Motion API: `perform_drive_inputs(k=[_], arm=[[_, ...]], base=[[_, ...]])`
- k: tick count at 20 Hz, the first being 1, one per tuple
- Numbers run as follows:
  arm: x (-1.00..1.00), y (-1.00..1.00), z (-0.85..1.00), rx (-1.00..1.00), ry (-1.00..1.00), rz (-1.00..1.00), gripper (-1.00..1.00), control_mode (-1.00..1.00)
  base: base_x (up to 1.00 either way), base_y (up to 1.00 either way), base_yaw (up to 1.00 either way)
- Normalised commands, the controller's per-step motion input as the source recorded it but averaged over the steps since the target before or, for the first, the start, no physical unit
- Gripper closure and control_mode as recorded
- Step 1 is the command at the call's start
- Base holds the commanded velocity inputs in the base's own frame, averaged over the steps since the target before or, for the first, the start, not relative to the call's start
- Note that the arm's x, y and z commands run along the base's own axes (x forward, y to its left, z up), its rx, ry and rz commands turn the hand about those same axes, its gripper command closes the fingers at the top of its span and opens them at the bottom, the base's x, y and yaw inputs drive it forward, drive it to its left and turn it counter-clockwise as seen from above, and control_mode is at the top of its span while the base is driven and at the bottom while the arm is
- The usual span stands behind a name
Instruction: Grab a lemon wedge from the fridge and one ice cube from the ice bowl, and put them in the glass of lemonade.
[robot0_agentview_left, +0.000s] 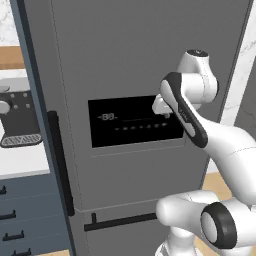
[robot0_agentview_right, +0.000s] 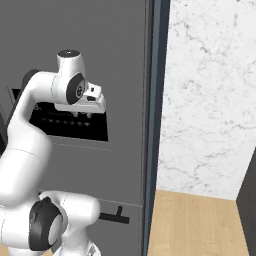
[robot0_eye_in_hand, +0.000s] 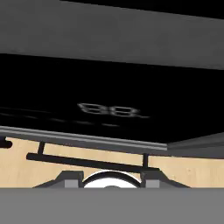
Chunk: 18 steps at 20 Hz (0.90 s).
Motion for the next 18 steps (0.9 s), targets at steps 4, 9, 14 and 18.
perform_drive_inputs(k=[4,9,14,18], arm=[[-0.33,0.02,-0.03,0.0,0.04,0.02,-1.0,-1.0],[-0.7,0.05,0.0,0.01,0.01,0.04,-1.0,-1.0],[-0.73,0.1,-0.12,0.02,0.0,0.0,-1.0,-1.0],[-0.72,0.0,-0.12,0.01,0.0,0.0,-1.0,-1.0]], base=[[0.0,0.0,0.0],[0.0,0.0,0.0],[0.0,0.0,0.0],[0.0,0.0,0.0]])
